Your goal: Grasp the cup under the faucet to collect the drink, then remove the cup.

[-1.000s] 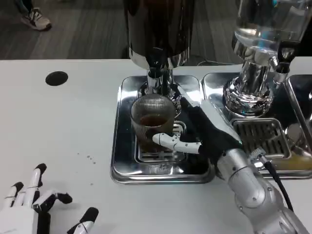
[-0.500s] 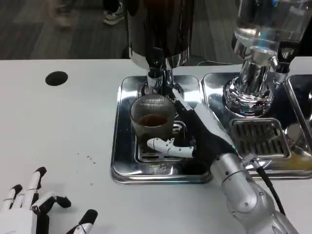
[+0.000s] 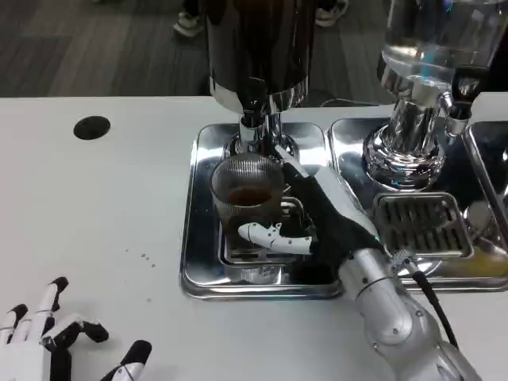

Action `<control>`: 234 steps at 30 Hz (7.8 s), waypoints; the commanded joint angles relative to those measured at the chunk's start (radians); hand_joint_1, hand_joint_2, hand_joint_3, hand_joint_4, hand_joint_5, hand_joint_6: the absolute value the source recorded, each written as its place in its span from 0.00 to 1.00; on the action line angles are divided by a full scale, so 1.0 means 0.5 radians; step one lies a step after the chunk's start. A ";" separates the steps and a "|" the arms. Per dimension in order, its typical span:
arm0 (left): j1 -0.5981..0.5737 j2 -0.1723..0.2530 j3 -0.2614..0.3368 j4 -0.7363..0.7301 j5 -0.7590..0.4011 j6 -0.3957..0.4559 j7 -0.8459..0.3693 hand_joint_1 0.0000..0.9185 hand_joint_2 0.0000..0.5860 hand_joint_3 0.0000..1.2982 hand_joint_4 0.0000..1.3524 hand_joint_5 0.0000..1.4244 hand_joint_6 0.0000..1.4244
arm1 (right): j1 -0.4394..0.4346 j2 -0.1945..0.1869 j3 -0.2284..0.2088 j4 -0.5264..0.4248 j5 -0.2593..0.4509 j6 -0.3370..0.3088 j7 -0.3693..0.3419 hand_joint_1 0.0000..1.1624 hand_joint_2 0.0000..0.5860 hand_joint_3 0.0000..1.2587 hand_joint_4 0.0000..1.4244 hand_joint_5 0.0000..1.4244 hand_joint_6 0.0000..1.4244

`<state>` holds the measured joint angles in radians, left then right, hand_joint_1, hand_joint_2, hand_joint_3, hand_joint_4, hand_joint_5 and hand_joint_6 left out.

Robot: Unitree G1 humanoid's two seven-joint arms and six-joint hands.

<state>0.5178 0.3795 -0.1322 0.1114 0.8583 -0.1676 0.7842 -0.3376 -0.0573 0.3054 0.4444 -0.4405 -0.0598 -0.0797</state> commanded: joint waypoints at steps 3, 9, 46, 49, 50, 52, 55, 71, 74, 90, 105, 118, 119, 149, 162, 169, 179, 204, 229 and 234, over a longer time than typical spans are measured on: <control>0.014 0.022 0.028 0.028 -0.037 -0.036 0.030 0.00 0.27 0.52 0.09 0.17 0.10 | -0.053 0.036 0.009 0.085 0.002 -0.085 -0.075 0.61 0.30 0.19 0.21 0.16 0.16; 0.015 0.028 0.040 0.022 -0.074 -0.057 0.028 0.00 0.27 0.52 0.09 0.17 0.10 | -0.054 0.056 0.004 0.147 -0.010 -0.134 -0.192 0.67 0.31 0.32 0.33 0.25 0.21; -0.072 0.010 0.009 0.056 -0.066 -0.073 -0.003 0.00 0.26 0.52 0.10 0.17 0.10 | 0.176 -0.070 -0.108 -0.016 -0.047 -0.432 -0.559 0.77 0.33 0.58 0.60 0.50 0.41; -0.091 0.008 0.002 0.047 -0.062 -0.071 -0.010 0.00 0.26 0.52 0.10 0.17 0.10 | 0.210 -0.095 -0.138 -0.077 -0.033 -0.425 -0.542 0.77 0.33 0.59 0.60 0.50 0.41; -0.096 0.008 0.000 0.044 -0.061 -0.071 -0.013 0.00 0.26 0.52 0.10 0.17 0.10 | 0.225 -0.102 -0.154 -0.100 -0.021 -0.418 -0.530 0.77 0.33 0.59 0.60 0.50 0.41; -0.111 0.008 -0.009 0.033 -0.053 -0.066 -0.016 0.00 0.25 0.52 0.10 0.17 0.10 | 0.248 -0.111 -0.176 -0.136 -0.007 -0.406 -0.511 0.76 0.34 0.59 0.60 0.50 0.41; -0.132 0.007 -0.022 0.017 -0.044 -0.064 -0.023 0.00 0.25 0.51 0.10 0.17 0.10 | 0.308 -0.143 -0.220 -0.224 0.008 -0.396 -0.496 0.76 0.34 0.59 0.60 0.50 0.41; -0.260 0.024 -0.099 0.068 -0.041 -0.086 -0.058 0.00 0.25 0.50 0.09 0.17 0.10 | 0.749 -0.173 -0.344 -0.757 -0.062 -0.316 -0.512 0.76 0.35 0.59 0.59 0.51 0.41; -0.270 0.024 -0.105 0.093 -0.045 -0.100 -0.052 0.00 0.25 0.50 0.09 0.17 0.10 | 0.883 -0.184 -0.348 -0.840 -0.062 -0.369 -0.505 0.76 0.36 0.59 0.59 0.50 0.42; -0.322 0.009 -0.151 0.149 -0.036 -0.101 -0.053 0.00 0.25 0.51 0.09 0.17 0.10 | 1.182 -0.224 -0.353 -0.838 -0.093 -0.593 -0.568 0.76 0.38 0.58 0.58 0.50 0.42; -0.324 0.004 -0.171 0.158 -0.039 -0.091 -0.041 0.00 0.25 0.51 0.09 0.17 0.10 | 1.389 -0.239 -0.367 -0.967 -0.201 -0.724 -0.591 0.76 0.38 0.58 0.58 0.50 0.42; -0.311 0.004 -0.177 0.143 -0.030 -0.078 -0.046 0.00 0.25 0.51 0.09 0.17 0.10 | 1.394 -0.240 -0.344 -0.790 -0.331 -0.876 -0.780 0.75 0.37 0.57 0.58 0.48 0.42; -0.307 0.007 -0.183 0.136 -0.010 -0.066 -0.042 0.00 0.25 0.51 0.09 0.17 0.10 | 1.391 -0.244 -0.341 -0.779 -0.343 -0.882 -0.788 0.75 0.37 0.57 0.58 0.48 0.42; -0.232 0.011 -0.158 0.064 0.015 -0.040 -0.032 0.00 0.25 0.51 0.09 0.17 0.10 | 1.307 -0.310 -0.259 -0.539 -0.389 -0.959 -0.861 0.69 0.34 0.37 0.41 0.39 0.38; -0.240 0.004 -0.165 0.069 0.016 -0.036 -0.042 0.00 0.24 0.51 0.09 0.18 0.10 | 1.281 -0.352 -0.246 -0.489 -0.292 -0.979 -0.749 0.66 0.32 0.21 0.25 0.28 0.31; -0.242 0.002 -0.165 0.060 0.015 -0.033 -0.046 0.00 0.24 0.51 0.10 0.18 0.10 | 1.262 -0.377 -0.243 -0.468 -0.252 -1.000 -0.704 0.63 0.31 0.15 0.18 0.24 0.28; -0.239 0.004 -0.155 0.042 -0.005 -0.052 -0.041 0.00 0.24 0.52 0.11 0.20 0.10 | 1.272 -0.388 -0.248 -0.481 -0.210 -1.019 -0.662 0.59 0.28 0.03 0.05 0.17 0.23; -0.249 0.004 -0.145 0.058 -0.018 -0.061 -0.039 0.00 0.18 0.29 0.08 0.19 0.10 | 1.330 -0.335 -0.637 -0.992 0.157 -0.896 -0.437 0.22 0.70 0.06 0.00 0.00 0.00; -0.151 0.031 -0.172 -0.089 0.130 -0.068 0.009 0.00 0.18 0.18 0.01 0.12 0.08 | 0.965 -0.738 -0.381 -0.293 -0.906 -0.199 -1.037 0.00 0.96 0.09 0.00 0.00 0.00; -0.126 0.020 -0.214 -0.102 0.206 -0.033 0.013 0.00 0.21 0.12 0.00 0.11 0.08 | 0.981 -0.755 -0.299 -0.280 -0.933 -0.224 -1.130 0.00 0.96 0.07 0.00 0.00 0.00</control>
<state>0.4413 0.3878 -0.2249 0.0709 0.9376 -0.1984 0.7784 0.1448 -0.4185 0.1377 0.2960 -0.9009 -0.1618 -0.6110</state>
